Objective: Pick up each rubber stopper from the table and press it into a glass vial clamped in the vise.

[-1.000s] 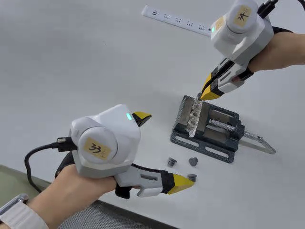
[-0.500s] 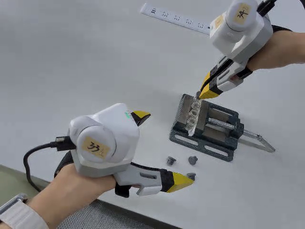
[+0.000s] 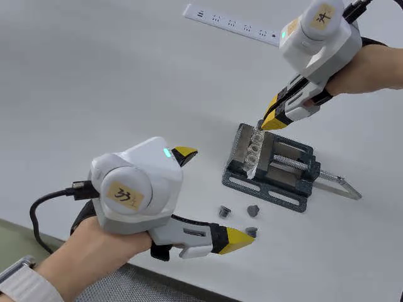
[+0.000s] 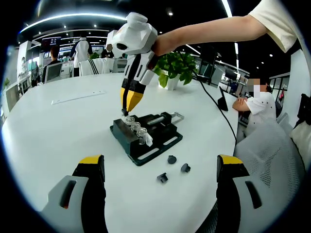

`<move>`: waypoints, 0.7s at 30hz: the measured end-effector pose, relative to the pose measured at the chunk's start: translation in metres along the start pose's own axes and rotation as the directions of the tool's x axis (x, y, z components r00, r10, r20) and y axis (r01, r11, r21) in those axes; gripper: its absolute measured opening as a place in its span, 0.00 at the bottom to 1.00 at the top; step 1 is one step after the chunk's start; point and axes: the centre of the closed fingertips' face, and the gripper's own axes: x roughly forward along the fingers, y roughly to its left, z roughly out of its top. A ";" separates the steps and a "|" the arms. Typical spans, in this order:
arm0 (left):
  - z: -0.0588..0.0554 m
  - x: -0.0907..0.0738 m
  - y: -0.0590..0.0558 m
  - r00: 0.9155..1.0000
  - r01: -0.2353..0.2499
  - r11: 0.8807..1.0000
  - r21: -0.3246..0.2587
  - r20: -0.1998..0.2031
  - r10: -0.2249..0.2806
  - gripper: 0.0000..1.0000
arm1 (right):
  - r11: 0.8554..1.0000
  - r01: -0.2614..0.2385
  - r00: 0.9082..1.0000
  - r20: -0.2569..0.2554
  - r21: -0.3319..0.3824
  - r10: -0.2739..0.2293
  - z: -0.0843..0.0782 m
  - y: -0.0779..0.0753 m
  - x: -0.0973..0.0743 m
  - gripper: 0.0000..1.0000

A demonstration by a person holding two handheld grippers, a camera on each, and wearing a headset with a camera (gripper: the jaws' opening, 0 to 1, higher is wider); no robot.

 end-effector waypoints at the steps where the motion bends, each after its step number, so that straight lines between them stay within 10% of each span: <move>1: 0.000 0.000 0.000 1.000 0.000 1.000 0.000 0.000 0.000 0.96 | 1.000 0.000 1.000 -0.002 0.003 0.000 -0.001 -0.002 0.000 0.04; 21: -0.002 0.002 -0.002 1.000 0.007 1.000 -0.002 -0.002 -0.007 0.96 | 0.999 0.028 0.999 -0.030 -0.024 -0.029 -0.002 -0.003 0.002 0.04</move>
